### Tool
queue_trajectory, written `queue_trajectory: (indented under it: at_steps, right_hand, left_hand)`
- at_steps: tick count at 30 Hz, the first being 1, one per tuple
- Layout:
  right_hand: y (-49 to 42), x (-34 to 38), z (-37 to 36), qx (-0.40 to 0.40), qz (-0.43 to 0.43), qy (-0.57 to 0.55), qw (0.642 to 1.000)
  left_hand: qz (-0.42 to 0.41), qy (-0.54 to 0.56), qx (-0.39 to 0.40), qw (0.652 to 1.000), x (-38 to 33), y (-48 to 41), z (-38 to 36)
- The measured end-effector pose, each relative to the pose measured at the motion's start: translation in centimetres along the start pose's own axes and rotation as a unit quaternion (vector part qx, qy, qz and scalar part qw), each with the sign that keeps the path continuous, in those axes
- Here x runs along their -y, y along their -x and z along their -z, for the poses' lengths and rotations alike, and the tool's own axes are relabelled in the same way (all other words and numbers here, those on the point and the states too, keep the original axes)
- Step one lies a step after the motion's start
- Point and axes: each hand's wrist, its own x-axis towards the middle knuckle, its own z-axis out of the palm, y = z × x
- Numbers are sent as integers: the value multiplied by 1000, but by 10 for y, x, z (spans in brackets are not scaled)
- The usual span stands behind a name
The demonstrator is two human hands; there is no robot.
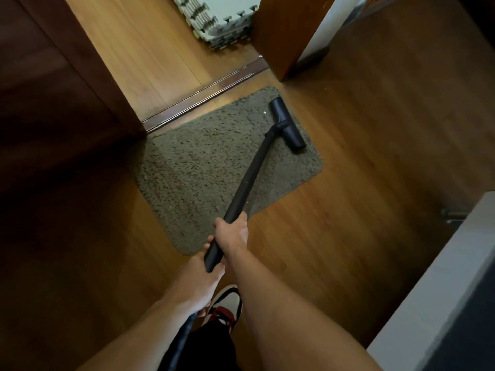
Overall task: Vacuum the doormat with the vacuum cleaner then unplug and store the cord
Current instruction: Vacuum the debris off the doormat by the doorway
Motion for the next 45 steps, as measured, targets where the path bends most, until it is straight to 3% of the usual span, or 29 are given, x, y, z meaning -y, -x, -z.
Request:
queue_trajectory:
  at_steps: [11,15,27,35,45]
  right_hand:
    - [67,-93,-55,28,-19,3,999]
    - [101,-121,-82,39,-24,6,999]
    - [150,-156,-124,59,-29,12,998]
    - [111,-134,-117,53,-13,36,998]
    - [34,-49,-60,30,20,76,996]
  left_hand:
    - [47,15,-11,999,98,69,23]
    - [18,8,-24,1000,136,99,42]
    - [53,-9,-8,999,199,130,76]
    - [37,-2,-12,999,161,104,70]
    - [45,55,-6,997,52,48,36]
